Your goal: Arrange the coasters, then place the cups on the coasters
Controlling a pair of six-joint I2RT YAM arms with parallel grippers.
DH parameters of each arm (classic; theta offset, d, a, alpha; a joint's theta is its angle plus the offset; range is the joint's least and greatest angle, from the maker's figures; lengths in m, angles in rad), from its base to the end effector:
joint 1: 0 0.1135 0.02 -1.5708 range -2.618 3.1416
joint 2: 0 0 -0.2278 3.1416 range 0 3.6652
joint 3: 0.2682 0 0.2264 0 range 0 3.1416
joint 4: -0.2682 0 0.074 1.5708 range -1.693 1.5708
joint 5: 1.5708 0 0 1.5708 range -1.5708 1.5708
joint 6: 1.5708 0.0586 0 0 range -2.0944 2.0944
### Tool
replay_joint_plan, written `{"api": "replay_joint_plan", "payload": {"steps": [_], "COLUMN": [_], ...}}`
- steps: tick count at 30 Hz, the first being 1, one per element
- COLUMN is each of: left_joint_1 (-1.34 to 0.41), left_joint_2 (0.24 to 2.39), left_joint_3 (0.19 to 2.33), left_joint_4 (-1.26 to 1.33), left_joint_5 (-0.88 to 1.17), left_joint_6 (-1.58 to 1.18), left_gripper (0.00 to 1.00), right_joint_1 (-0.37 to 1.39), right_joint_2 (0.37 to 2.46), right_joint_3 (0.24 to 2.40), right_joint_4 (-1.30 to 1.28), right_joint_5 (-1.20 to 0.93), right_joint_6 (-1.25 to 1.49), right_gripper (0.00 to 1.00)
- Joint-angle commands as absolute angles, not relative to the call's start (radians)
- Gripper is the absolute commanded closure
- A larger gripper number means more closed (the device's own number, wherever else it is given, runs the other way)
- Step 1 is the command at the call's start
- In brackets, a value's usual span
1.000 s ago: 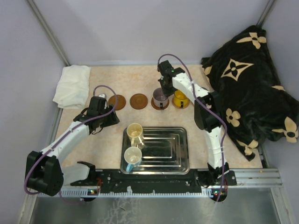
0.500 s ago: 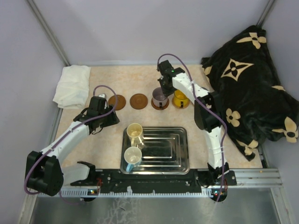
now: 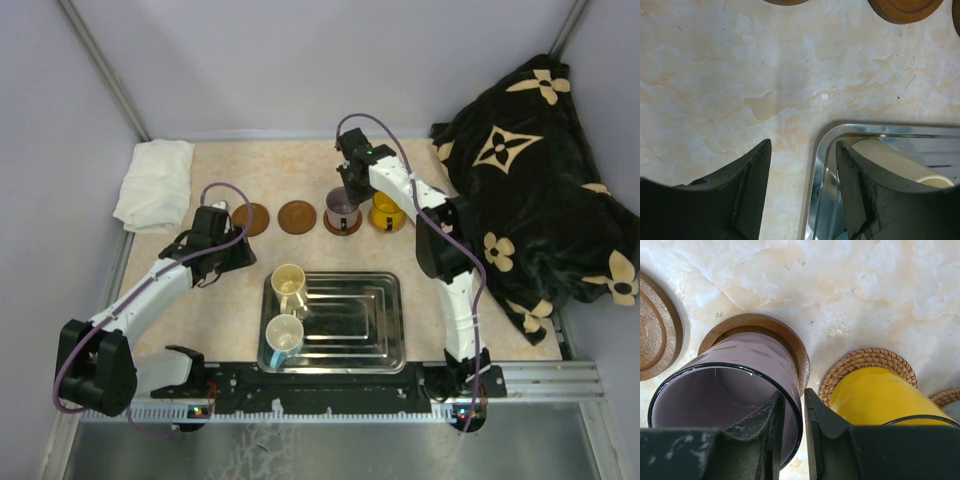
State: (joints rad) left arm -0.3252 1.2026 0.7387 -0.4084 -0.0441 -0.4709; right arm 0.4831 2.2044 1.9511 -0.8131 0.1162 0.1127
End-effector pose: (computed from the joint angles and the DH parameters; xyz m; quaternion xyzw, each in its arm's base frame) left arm 0.2333 -0.0759 0.1805 -0.0759 0.9364 -0.1135 0.3234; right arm 0.3974 0.2008 0.1847 -0.1638 0.9529 0.0194 0.2546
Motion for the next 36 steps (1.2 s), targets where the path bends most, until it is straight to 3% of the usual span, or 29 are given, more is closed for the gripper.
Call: {"api": "replay_joint_plan", "payload": {"steps": [1,11,23,26,29,36], "left_joint_1": [-0.330,-0.331,-0.331,-0.331,-0.331,-0.331], "left_joint_2": [1.206,1.188,1.160,1.151,1.141,1.107], "left_joint_3": [0.757,0.748,0.750,0.750,0.746,0.738], "left_joint_4": [-0.382,-0.382,-0.390,-0.394,-0.396,-0.412], "left_joint_5": [-0.044,-0.046,-0.045,-0.042,-0.041,-0.045], "left_joint_6": [-0.463,-0.463,-0.460,-0.461,-0.465,-0.464], "left_gripper": [0.39,0.39,0.39,0.39,0.39,0.39], "right_joint_1": [0.482,0.485,0.525,0.567,0.626,0.791], "right_joint_2": [2.154,2.126,2.055,1.982,1.872,1.565], "right_joint_3": [1.981,2.037,2.127,2.069,1.950,1.521], "right_joint_4": [-0.783,-0.785,-0.821,-0.808,-0.767,-0.670], "right_joint_5": [0.127,0.148,0.241,0.290,0.326,0.327], "right_joint_6": [0.100,0.103,0.104,0.105,0.133,0.327], "right_gripper": [0.76,0.66,0.64,0.64,0.56,0.47]}}
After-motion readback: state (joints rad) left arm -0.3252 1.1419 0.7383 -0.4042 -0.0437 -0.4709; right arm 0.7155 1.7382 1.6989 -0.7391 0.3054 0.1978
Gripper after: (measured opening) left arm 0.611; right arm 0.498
